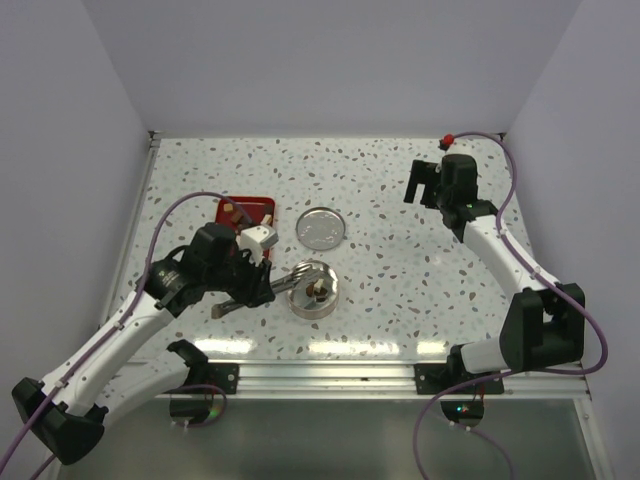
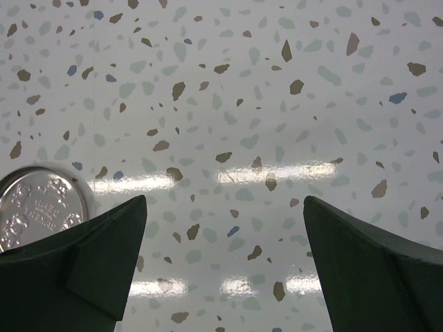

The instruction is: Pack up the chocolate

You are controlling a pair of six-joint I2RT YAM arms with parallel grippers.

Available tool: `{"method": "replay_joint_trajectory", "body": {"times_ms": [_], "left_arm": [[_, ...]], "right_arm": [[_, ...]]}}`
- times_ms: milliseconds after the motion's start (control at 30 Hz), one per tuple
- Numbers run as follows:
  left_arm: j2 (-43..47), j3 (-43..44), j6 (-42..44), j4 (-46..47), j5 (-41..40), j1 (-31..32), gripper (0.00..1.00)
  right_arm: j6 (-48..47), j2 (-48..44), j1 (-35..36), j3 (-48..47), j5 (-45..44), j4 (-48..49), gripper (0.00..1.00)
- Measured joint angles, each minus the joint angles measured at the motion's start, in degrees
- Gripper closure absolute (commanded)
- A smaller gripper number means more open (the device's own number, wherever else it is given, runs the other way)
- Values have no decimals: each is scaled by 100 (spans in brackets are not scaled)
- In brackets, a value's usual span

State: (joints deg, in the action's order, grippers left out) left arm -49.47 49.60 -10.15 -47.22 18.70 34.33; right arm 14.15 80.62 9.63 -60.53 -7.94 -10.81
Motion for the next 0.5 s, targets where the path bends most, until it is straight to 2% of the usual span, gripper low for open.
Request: {"method": "replay_joint_trajectory", "body": {"times_ms": [233, 500], "left_arm": [[-2, -13, 31, -4, -59, 0, 62], [-251, -9, -81, 7, -651, 0, 64]], "right_arm": [[0, 0, 0, -31, 0, -61, 1], [2, 22, 0, -33, 0, -79, 1]]}}
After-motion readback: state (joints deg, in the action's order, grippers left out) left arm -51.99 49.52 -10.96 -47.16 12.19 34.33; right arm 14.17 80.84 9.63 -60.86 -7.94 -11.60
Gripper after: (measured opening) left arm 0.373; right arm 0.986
